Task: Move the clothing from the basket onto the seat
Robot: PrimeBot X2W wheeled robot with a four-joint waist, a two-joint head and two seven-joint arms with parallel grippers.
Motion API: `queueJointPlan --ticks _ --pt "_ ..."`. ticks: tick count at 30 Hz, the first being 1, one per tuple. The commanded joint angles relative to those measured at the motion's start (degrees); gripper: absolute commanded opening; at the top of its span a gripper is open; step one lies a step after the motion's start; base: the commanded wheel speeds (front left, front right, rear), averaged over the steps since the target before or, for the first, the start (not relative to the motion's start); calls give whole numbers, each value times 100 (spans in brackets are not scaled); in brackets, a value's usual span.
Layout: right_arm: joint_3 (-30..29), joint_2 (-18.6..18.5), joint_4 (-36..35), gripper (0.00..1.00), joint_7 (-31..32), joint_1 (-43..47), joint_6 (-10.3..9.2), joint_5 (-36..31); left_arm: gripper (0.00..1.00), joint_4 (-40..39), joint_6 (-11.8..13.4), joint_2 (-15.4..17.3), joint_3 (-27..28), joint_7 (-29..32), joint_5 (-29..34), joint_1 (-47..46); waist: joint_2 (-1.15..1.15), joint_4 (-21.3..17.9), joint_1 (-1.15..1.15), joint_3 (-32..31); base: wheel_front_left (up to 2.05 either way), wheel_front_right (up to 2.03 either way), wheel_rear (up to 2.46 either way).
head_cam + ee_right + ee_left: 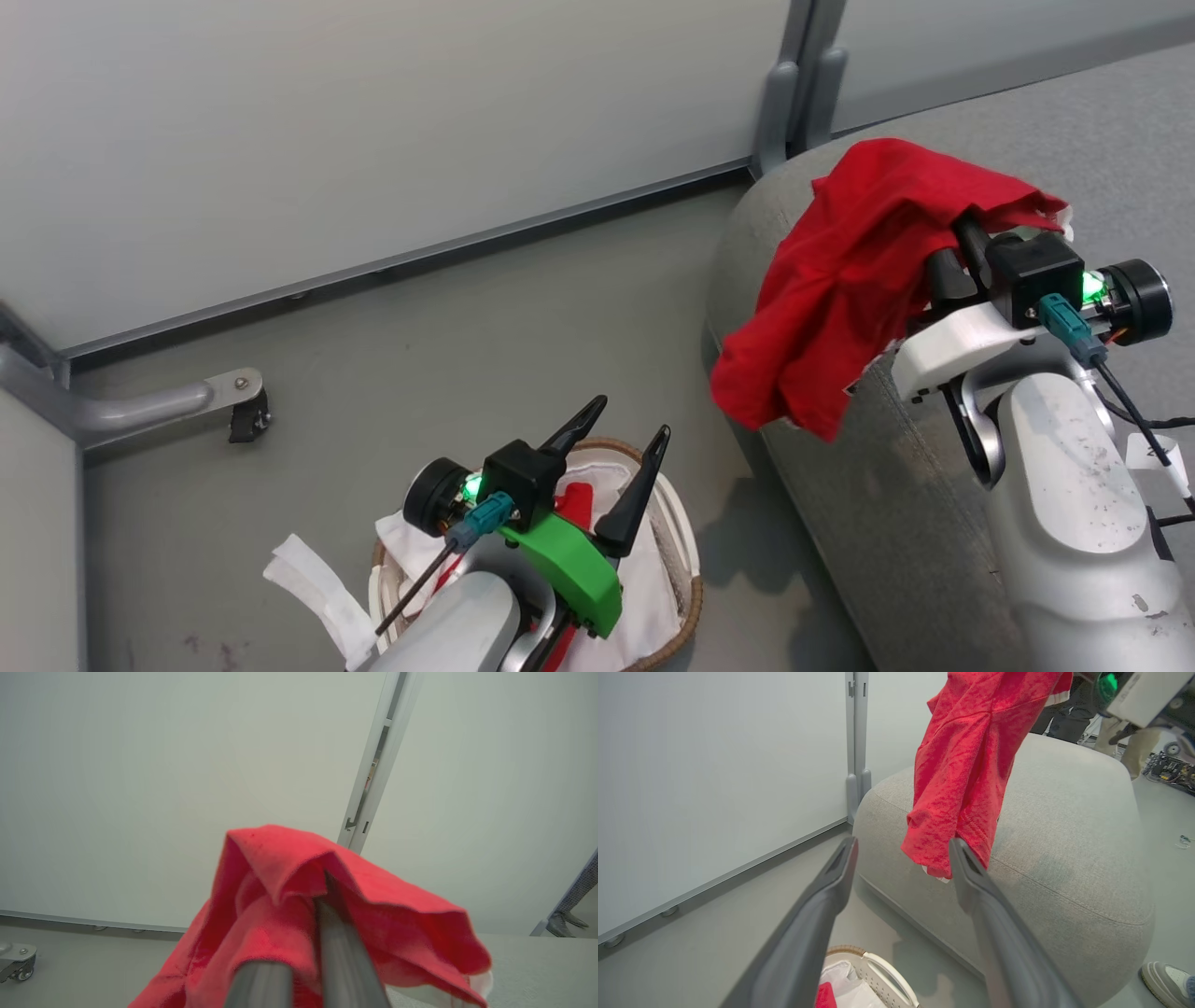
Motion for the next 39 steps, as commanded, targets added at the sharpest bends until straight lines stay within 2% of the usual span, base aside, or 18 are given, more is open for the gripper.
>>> queueJointPlan --ticks 1,8,17,25,30,39 --pt "-57 -20 -33 0 -28 -31 -8 -66 100 -7 -13 22 -8 -3 34 -99 0 -510 0 268 0 0 0" --pt "-150 -16 -67 0 -28 -88 -8 -97 100 -3 -13 55 -101 -3 31 -221 0 -891 0 430 0 0 0" --pt "-324 -17 -93 0 -28 -181 -8 -17 100 -31 -14 138 -246 -3 65 -364 0 -963 0 667 0 0 0" --pt "-678 -56 39 0 -28 -825 -8 -454 100 -121 -14 236 -373 -3 104 -626 0 -681 0 1160 0 0 0" --pt "-965 -369 156 0 -28 -1621 -8 -631 100 -243 -14 336 -392 -3 198 -881 0 -377 0 1725 0 0 0" --pt "-1804 -1164 531 0 -29 -2944 -8 -898 100 -475 -14 505 -450 -2 442 -1449 0 181 0 2857 0 0 0"
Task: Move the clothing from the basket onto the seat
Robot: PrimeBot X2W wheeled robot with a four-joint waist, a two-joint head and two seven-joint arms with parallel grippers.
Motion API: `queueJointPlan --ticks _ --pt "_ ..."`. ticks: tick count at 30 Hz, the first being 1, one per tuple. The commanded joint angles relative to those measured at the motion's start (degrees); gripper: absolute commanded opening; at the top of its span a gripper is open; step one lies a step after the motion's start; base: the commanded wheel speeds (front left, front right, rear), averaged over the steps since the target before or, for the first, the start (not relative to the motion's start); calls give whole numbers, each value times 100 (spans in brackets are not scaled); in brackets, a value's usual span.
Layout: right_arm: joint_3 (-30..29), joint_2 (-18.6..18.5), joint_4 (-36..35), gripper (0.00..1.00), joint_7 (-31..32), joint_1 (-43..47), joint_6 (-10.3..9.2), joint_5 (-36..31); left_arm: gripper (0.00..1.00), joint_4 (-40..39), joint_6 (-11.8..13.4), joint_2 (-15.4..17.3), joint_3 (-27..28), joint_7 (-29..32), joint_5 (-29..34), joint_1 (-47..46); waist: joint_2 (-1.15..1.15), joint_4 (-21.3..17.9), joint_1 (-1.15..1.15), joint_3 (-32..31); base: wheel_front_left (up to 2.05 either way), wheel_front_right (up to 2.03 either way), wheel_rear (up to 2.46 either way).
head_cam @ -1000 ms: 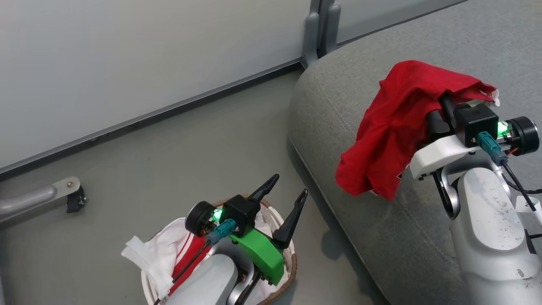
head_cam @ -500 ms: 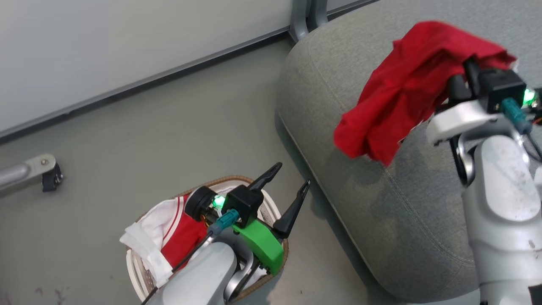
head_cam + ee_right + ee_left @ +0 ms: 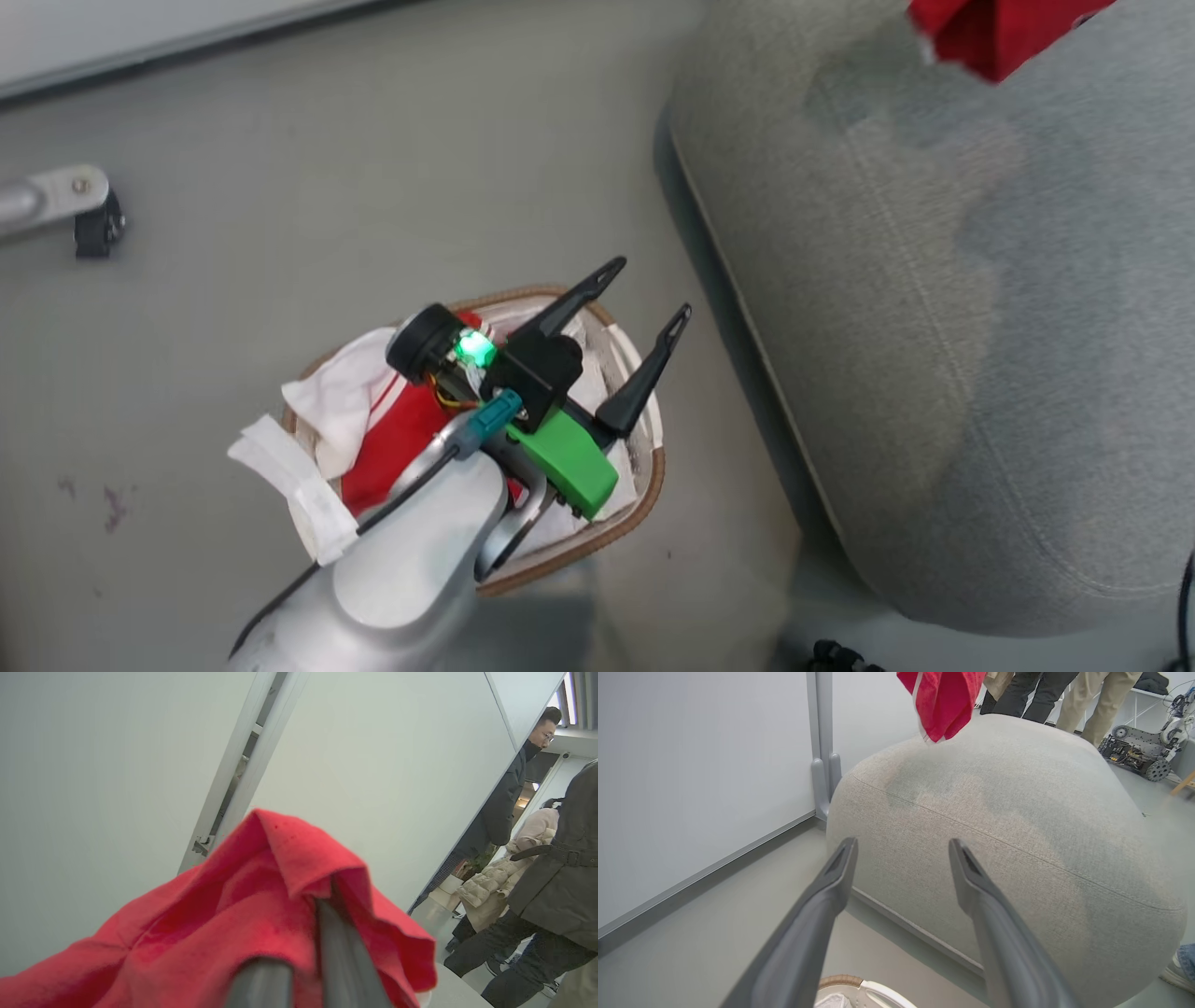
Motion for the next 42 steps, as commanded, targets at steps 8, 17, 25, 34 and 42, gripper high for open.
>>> queueJointPlan --ticks 8,17,25,34,42 --pt "-623 -230 439 0 -27 -548 -8 -585 100 -192 -14 74 142 0 240 -370 0 744 -1 1427 0 0 0" --pt "-1193 3 1032 0 -28 -35 -8 -809 100 -202 -14 2 140 0 311 -392 0 832 -1 1537 0 0 0" --pt "-1413 25 1495 25 -28 374 -8 -796 100 -88 -14 -44 135 0 211 -282 0 846 -1 1328 0 0 0" --pt "-1445 151 1324 100 -28 1123 -8 -360 100 -5 -14 -99 290 0 130 -48 0 913 -1 834 0 0 0" --pt "-1324 216 1063 100 -28 1917 -8 -58 100 58 -14 -165 571 0 34 251 0 1002 -1 257 0 0 0"
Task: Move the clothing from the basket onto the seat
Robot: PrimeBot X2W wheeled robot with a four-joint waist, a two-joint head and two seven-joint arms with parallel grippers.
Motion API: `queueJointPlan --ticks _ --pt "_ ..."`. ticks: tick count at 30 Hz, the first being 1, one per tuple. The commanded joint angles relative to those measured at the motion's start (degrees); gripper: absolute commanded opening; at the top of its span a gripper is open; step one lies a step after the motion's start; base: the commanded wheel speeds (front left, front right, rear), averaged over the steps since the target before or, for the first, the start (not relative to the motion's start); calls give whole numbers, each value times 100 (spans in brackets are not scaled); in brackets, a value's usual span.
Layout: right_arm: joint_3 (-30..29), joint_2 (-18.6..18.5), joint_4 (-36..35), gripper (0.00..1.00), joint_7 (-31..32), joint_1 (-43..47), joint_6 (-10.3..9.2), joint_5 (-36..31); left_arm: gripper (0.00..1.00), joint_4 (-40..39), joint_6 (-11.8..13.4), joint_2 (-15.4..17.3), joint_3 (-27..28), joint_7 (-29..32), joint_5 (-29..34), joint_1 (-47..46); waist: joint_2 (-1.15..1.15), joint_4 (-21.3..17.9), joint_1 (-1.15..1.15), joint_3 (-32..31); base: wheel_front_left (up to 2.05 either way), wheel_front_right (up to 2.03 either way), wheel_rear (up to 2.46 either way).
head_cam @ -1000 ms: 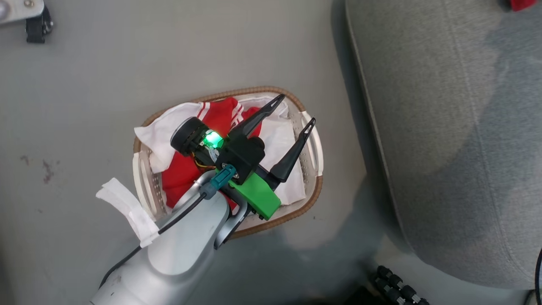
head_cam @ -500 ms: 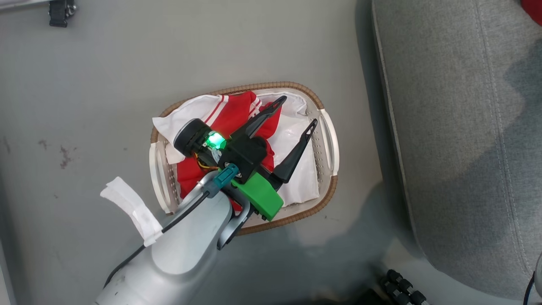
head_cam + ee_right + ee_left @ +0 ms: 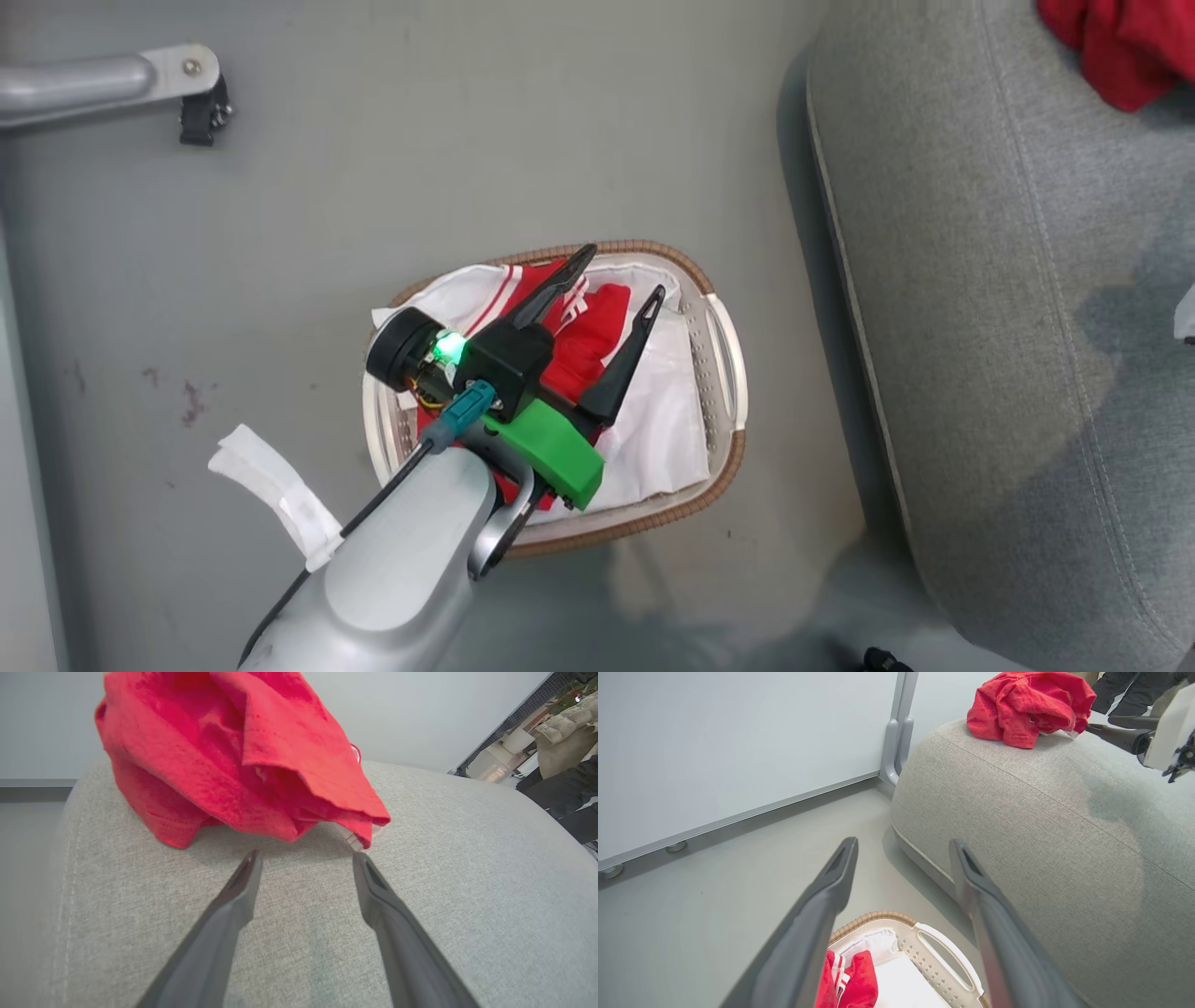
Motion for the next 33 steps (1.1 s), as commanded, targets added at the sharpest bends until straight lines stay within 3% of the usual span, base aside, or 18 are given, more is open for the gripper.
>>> queueJointPlan --ticks 1,12,23,33 --pt "67 -24 -76 100 -28 145 -8 36 100 16 -14 -18 68 1 -41 122 0 84 0 -358 0 0 0" --pt "886 -16 -522 100 -28 412 -8 231 100 -58 -14 -157 665 1 -109 686 0 385 0 -1358 0 0 0" --pt "1895 448 -927 100 -28 850 -8 582 100 61 -8 -295 1931 1 5 1423 0 758 0 -2100 0 0 0" --pt "2192 883 -1215 100 -28 1773 -8 1022 100 -21 -7 -341 2983 1 252 2251 0 928 0 -2626 0 0 0"
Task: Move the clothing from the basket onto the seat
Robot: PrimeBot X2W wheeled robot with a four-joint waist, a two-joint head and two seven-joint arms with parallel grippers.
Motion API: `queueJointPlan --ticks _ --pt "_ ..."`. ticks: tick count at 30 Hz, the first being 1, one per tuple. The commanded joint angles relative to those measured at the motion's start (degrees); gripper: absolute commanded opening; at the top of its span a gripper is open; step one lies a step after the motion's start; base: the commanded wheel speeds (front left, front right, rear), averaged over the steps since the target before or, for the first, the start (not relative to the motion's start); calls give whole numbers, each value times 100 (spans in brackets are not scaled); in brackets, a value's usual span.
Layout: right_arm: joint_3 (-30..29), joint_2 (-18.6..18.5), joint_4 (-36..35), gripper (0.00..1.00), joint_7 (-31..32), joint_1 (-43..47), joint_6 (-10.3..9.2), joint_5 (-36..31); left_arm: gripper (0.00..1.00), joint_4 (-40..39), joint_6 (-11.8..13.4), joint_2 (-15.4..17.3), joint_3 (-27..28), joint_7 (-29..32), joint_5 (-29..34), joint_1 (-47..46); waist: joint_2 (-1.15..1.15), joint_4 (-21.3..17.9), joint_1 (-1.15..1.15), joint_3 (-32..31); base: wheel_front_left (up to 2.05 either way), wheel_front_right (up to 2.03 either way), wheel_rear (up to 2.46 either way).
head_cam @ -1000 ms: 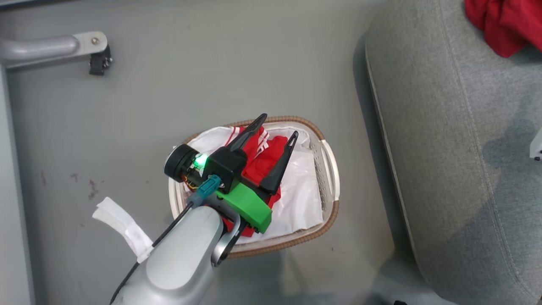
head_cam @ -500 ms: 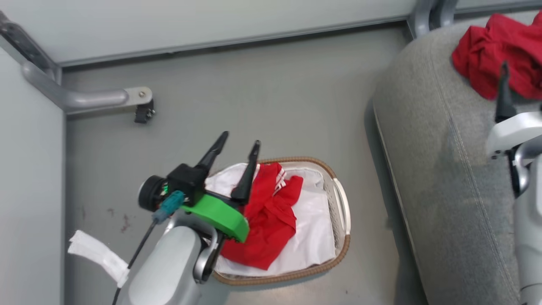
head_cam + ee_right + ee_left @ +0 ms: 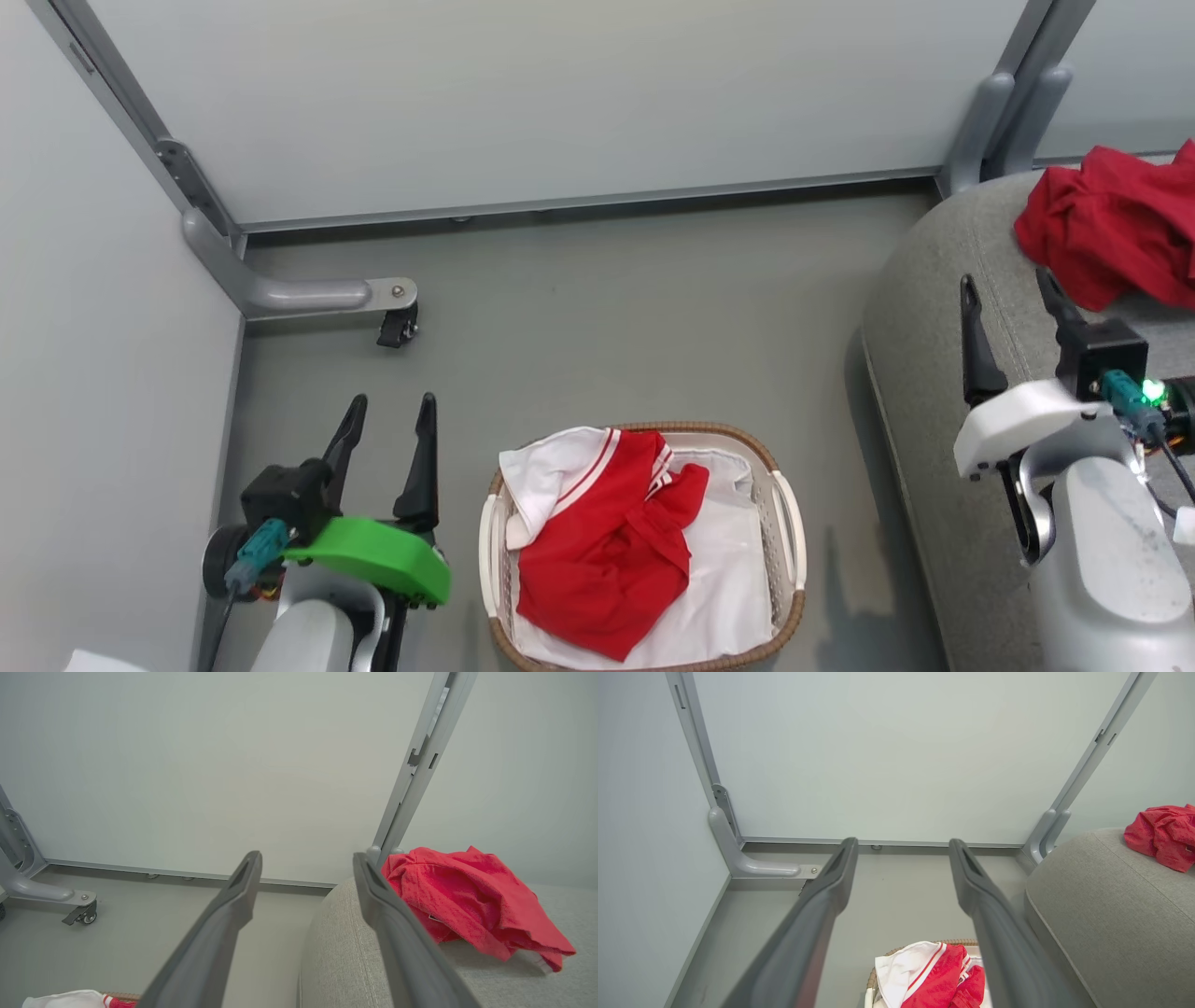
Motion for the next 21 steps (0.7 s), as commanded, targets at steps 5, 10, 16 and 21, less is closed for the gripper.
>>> queueJointPlan --ticks 5,10,16,21 --pt "243 37 -85 100 -28 594 -8 441 100 -70 -8 -18 359 2 144 513 0 178 0 -429 0 0 0" --pt "551 34 -201 100 -28 944 -8 905 100 -152 -10 -22 516 3 223 768 0 195 0 -518 0 0 0" --pt "847 36 -357 100 -28 1295 -8 1271 100 -267 -11 -25 550 2 170 921 0 202 0 -556 0 0 0" --pt "974 36 -416 100 -28 1488 -8 1364 100 -301 -12 -25 544 3 149 955 0 199 0 -559 0 0 0"
